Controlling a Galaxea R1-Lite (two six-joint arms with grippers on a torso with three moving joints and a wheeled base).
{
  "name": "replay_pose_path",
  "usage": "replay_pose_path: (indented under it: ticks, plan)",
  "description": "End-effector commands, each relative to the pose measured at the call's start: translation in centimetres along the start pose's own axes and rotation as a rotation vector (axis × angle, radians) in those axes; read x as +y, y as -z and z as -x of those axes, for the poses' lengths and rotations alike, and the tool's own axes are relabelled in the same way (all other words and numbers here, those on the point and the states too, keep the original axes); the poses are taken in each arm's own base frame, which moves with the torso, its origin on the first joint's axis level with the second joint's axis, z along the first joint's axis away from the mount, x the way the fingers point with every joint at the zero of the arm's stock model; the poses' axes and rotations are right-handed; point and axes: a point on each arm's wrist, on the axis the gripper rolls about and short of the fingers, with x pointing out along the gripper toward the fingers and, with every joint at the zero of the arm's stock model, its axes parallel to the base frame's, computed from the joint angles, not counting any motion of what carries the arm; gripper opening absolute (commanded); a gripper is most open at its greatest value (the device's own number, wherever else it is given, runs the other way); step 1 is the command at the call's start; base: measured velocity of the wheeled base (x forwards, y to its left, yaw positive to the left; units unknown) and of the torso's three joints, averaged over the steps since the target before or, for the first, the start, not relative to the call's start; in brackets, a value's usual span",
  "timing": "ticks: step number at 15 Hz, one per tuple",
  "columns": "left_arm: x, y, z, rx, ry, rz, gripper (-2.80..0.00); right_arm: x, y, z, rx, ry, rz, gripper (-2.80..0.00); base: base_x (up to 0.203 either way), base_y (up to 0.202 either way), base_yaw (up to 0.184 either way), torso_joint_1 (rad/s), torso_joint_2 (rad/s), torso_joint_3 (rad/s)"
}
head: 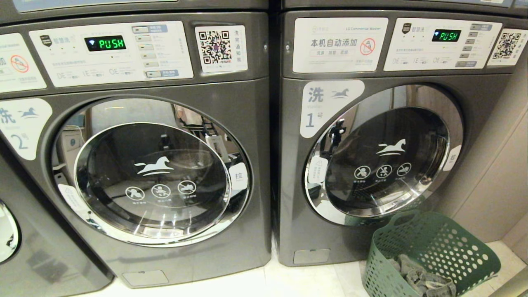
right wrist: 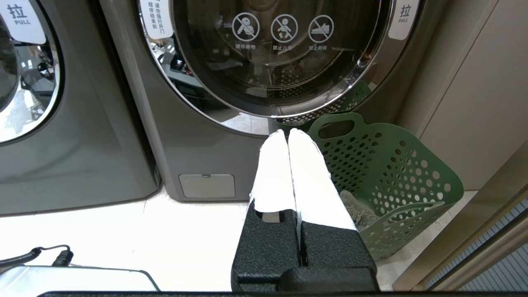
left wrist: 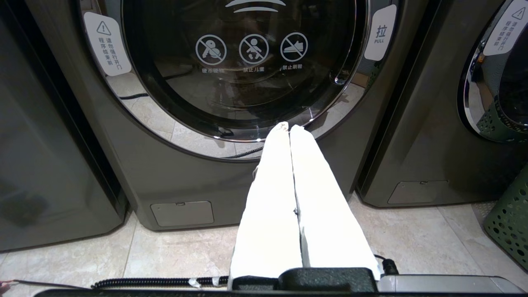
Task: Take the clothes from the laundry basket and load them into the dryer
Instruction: Take the clothes out of the basket
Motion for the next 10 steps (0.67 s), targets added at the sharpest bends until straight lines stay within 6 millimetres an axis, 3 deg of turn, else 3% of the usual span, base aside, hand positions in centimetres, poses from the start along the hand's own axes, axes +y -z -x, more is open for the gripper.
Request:
replay_pose_path:
  ticks: [1, 10]
  plan:
    - [0.0, 0.0, 0.02, -0.002, 0.0, 0.002, -2.8, 0.0, 0.0, 0.01, -0.002, -0.002, 0.001, -2.8, 0.0, 0.0, 0.0, 0.0, 0.0, 0.0]
    - [0.0, 0.0, 0.02, -0.002, 0.0, 0.0, -2.8, 0.0, -0.01, 0.0, -0.001, -0.002, 0.0, -2.8, 0.0, 0.0, 0.0, 0.0, 0.0, 0.0]
